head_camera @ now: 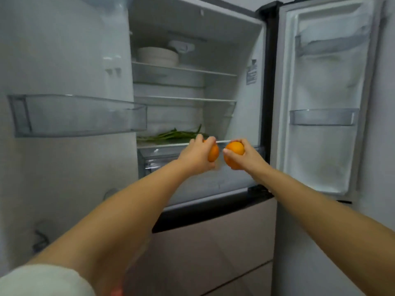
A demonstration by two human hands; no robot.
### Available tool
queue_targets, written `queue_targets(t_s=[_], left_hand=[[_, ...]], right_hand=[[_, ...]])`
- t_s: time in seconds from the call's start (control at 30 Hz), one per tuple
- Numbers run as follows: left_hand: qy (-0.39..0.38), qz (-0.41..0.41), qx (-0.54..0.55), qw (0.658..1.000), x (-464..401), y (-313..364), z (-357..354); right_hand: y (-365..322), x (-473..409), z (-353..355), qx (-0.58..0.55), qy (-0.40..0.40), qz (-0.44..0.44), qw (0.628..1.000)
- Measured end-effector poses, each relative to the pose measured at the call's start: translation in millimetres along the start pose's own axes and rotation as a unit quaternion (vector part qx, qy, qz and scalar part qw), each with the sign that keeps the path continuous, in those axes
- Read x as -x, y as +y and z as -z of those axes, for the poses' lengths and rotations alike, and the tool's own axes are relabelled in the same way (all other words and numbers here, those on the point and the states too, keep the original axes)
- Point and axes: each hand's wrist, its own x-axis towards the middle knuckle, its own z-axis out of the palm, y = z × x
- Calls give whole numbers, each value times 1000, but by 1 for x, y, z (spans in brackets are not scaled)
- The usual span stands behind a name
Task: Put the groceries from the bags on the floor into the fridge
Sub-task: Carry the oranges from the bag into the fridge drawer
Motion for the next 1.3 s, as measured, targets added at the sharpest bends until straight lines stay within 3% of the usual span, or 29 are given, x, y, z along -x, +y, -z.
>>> queue_targets(t_s=[0.17,0.33,0.4,0.53,0.67,0.73,0.93,1.07,1.3], left_hand=[[2,51,-57,997,-93,-39,-2],[-159,107,-121,974,-166,-72,-10],[-250,147,-131,948,-186,-83,-15],[-391,193,-181,881,-206,-108,-44],[-469,173,-171,849,-215,-129,-77],[-494,126,-188,839,-219,-141,-93],[-517,65,-184,834,-217,-165,-137],[-494,19,-245,834,-206,-174,-160],[-472,15,-261,842,-197,-174,-171]], right_hand=[[14,-133,-8,-51,-25,36,998],[44,-250,-19,39,-201,44,978],[55,-282,-27,153,-296,68,940],[74,-310,-61,345,-441,139,817],[100,-319,-97,466,-491,216,703],[113,-323,-109,474,-502,254,677],[162,-325,-133,427,-496,317,687],[191,-313,-135,417,-484,322,698],[183,-310,-131,446,-494,336,666]])
